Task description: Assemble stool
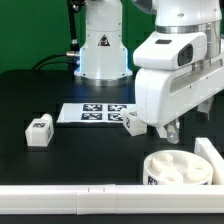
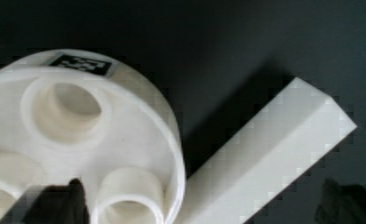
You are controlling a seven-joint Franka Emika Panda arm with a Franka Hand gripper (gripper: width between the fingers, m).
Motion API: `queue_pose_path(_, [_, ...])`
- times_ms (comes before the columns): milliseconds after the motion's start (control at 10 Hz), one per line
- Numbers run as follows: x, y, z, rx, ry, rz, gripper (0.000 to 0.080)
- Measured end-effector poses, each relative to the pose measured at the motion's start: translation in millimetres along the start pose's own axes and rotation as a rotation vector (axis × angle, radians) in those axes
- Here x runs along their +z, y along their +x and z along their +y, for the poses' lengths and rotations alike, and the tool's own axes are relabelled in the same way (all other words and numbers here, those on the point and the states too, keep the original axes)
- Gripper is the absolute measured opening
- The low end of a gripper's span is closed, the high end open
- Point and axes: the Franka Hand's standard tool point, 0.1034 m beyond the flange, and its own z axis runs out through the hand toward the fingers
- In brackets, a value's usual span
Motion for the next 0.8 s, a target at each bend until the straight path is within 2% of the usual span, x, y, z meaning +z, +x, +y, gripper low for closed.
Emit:
queue_pose_path(100, [-0.3,0.2,-1.3,0.019,-0.002,0.001,0.0649])
queue_pose_path(200, [-2.0,-2.0,-13.8,0.171,-0.022,0.009,0.0649])
queue_pose_path(300, [-2.9,-10.5,-26.4,0.263,-0.023,-0.001,0.0649])
queue_pose_path(400, [-2.7,-14.2,-28.3,0.283,-0.022,-0.006,0.0649])
queue_pose_path(500, [-4.2,-15.0,-23.6,0.321,-0.016,0.008,0.0649])
queue_pose_path(800, [-3.6,-10.0,-27.8,0.512,-0.006,0.027,0.0649])
